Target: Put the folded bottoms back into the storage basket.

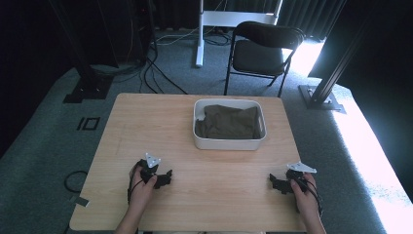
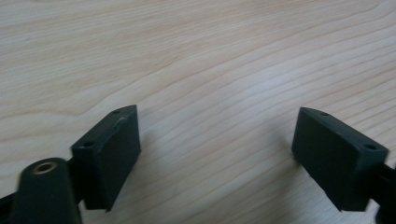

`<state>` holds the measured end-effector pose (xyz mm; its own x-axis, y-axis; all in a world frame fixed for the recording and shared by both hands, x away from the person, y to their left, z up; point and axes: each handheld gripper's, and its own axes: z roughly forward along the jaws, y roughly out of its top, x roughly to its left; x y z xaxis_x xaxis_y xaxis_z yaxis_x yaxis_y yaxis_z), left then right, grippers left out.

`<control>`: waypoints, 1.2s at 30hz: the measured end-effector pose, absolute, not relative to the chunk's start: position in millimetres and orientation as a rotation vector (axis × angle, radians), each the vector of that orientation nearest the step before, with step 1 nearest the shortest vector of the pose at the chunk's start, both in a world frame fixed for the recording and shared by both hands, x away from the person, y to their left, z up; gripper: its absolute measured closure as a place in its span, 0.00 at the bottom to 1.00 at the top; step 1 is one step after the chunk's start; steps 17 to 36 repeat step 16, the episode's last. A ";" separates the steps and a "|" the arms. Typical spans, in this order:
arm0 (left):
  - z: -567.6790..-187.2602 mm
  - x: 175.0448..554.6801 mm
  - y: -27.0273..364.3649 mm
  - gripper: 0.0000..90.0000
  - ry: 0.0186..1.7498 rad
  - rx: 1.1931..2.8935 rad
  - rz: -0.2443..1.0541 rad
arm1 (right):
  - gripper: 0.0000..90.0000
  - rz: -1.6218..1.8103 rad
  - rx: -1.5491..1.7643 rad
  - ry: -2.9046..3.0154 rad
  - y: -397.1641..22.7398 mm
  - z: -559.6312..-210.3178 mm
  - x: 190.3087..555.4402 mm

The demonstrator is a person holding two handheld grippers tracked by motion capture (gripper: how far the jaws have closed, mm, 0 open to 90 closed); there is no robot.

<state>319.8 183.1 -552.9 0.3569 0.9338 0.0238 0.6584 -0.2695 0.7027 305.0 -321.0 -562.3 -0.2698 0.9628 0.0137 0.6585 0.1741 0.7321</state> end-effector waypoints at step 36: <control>-554.9 316.3 184.5 0.12 1.540 1.917 0.661 | 0.12 0.873 1.541 1.981 -318.6 -562.5 306.2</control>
